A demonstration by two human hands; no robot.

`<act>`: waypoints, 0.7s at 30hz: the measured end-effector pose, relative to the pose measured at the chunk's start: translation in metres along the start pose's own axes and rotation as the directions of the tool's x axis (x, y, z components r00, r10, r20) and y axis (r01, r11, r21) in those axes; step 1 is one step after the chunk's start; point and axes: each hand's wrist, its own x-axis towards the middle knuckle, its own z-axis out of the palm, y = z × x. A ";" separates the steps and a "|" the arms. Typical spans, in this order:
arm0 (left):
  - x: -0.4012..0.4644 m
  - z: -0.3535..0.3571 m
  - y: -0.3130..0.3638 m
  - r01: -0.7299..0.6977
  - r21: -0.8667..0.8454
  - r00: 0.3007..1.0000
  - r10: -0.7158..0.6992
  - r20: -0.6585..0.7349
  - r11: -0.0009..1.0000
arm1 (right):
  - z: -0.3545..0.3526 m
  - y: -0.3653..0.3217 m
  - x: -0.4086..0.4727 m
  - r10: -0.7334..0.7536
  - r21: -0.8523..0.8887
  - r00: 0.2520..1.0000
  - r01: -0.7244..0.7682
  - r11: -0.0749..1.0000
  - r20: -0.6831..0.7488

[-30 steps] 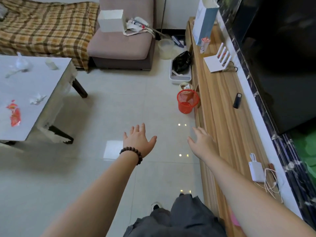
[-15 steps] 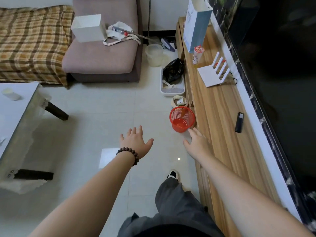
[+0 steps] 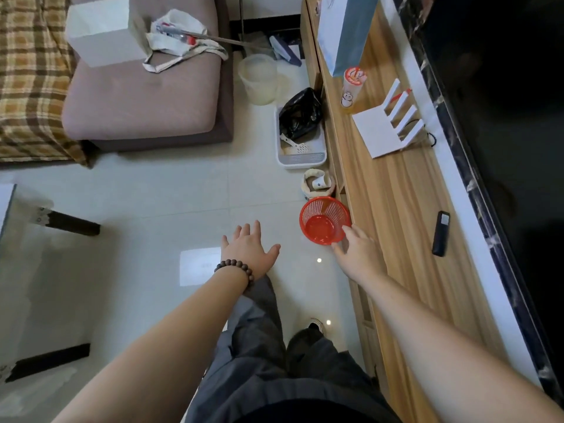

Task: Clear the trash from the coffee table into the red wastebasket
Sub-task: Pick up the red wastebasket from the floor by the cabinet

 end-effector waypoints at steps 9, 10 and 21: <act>0.142 -0.042 -0.015 -0.188 0.075 0.978 0.180 0.102 0.979 | 0.000 -0.044 0.088 0.210 0.071 0.977 -0.208 0.976 -0.034; 0.156 -0.046 -0.016 -0.218 0.085 0.972 0.208 0.110 0.972 | 0.000 -0.049 0.095 0.236 0.080 0.971 -0.233 0.969 -0.038; 0.238 -0.047 0.014 -0.375 0.101 0.909 0.344 0.236 0.921 | 0.025 -0.046 0.146 0.428 0.181 0.903 -0.427 0.886 0.034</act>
